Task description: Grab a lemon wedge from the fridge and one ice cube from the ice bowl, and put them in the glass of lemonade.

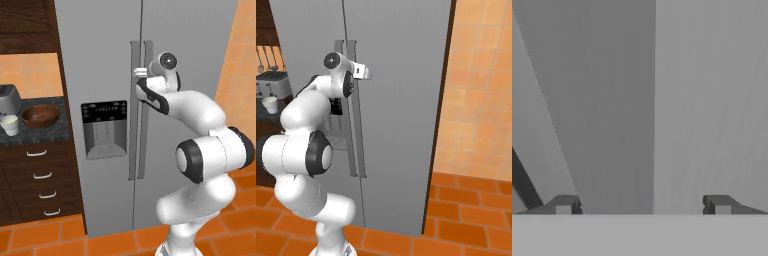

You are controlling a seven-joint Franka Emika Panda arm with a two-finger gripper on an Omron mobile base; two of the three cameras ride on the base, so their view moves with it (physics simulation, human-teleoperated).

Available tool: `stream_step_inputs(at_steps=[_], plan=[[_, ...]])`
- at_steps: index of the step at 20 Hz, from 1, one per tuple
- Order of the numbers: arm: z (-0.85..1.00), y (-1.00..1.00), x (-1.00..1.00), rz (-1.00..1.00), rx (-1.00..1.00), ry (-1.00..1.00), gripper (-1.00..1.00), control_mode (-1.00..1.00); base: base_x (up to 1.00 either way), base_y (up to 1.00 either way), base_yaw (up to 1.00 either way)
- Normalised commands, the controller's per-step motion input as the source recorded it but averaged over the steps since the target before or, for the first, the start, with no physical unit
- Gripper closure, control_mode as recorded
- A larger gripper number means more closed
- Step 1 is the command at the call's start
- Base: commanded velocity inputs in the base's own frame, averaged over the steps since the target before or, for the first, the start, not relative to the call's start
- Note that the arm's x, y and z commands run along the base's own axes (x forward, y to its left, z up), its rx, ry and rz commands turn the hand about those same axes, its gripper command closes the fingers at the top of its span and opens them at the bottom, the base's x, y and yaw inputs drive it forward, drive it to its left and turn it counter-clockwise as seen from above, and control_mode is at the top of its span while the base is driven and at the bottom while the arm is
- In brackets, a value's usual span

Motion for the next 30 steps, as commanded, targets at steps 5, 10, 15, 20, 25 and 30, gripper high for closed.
stream_step_inputs(at_steps=[5,10,15,20,25,30], plan=[[-0.18,0.05,0.29,-0.02,0.0,-0.13,-1.0,-1.0,0.0,0.0,0.0],[0.02,-0.02,0.33,0.0,0.0,0.02,-1.0,-1.0,0.0,0.0,0.0],[-0.03,-0.01,0.5,0.0,0.0,0.03,-1.0,-1.0,0.0,0.0,0.0],[-0.21,0.0,0.38,0.0,0.0,-0.01,-1.0,-1.0,0.0,0.0,0.0],[0.0,0.0,0.31,0.0,0.0,0.02,-1.0,-1.0,0.0,0.0,0.0],[0.0,0.04,0.24,0.0,0.0,0.03,1.0,-1.0,0.0,0.0,0.0]])
